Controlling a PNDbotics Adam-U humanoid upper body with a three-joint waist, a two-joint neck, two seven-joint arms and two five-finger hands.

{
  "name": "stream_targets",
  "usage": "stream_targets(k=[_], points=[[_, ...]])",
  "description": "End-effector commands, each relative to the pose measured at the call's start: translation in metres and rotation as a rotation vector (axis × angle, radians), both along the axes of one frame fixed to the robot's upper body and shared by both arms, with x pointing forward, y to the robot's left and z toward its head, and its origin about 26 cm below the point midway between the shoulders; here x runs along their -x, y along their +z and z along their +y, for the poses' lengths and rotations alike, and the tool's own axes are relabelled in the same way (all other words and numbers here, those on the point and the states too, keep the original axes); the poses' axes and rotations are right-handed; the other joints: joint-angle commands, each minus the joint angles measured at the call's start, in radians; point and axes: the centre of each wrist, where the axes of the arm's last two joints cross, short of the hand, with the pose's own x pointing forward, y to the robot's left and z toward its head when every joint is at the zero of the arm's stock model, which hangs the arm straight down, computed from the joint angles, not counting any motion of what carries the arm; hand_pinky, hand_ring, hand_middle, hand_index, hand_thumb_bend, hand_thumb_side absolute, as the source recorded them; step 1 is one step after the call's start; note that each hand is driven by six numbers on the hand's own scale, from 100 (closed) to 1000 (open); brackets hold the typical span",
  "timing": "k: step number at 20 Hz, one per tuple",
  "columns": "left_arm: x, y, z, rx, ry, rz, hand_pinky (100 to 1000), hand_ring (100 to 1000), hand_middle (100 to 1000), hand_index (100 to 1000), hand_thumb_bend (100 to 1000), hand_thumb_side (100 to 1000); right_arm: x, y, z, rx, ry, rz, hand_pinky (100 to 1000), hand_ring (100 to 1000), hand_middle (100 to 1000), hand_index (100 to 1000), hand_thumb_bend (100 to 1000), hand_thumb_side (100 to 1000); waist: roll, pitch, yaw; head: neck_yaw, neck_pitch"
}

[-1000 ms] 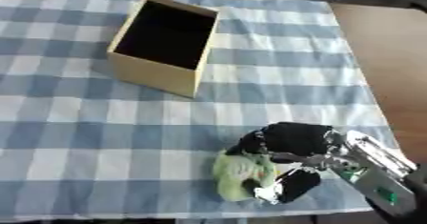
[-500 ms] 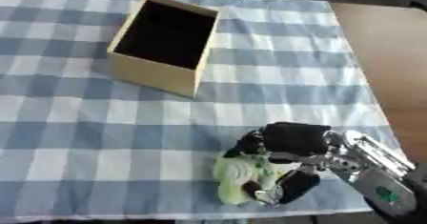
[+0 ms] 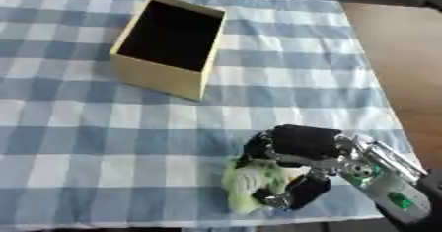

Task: Pick up objects on the table and place them in the box.

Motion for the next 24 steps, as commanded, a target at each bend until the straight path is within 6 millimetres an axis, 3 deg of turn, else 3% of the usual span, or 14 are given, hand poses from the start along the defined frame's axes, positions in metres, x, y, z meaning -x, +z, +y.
stream_targets(k=[1, 2, 14, 24], points=[[0.002, 0.006, -0.002, -0.008, -0.013, -0.022, 350, 553, 629, 656, 100, 829, -0.002, 0.010, -0.004, 0.000, 0.014, -0.059, 247, 388, 377, 550, 100, 180, 0.005, -0.014, -0.002, -0.002, 0.007], [0.002, 0.006, -0.002, -0.009, -0.013, -0.021, 349, 554, 629, 656, 100, 827, -0.001, 0.010, -0.005, -0.001, 0.018, -0.065, 230, 375, 368, 540, 100, 100, 0.005, -0.014, -0.002, -0.002, 0.007], [0.002, 0.005, -0.002, -0.026, -0.024, -0.008, 349, 555, 630, 656, 100, 822, -0.005, 0.018, -0.006, -0.076, 0.029, -0.113, 179, 330, 330, 498, 100, 100, 0.005, -0.019, -0.003, -0.004, 0.007], [0.002, 0.004, -0.002, -0.034, -0.029, 0.002, 349, 556, 632, 656, 100, 829, -0.018, 0.047, -0.011, -0.111, 0.050, -0.206, 166, 318, 320, 466, 100, 100, 0.002, -0.024, 0.000, -0.002, 0.007]])
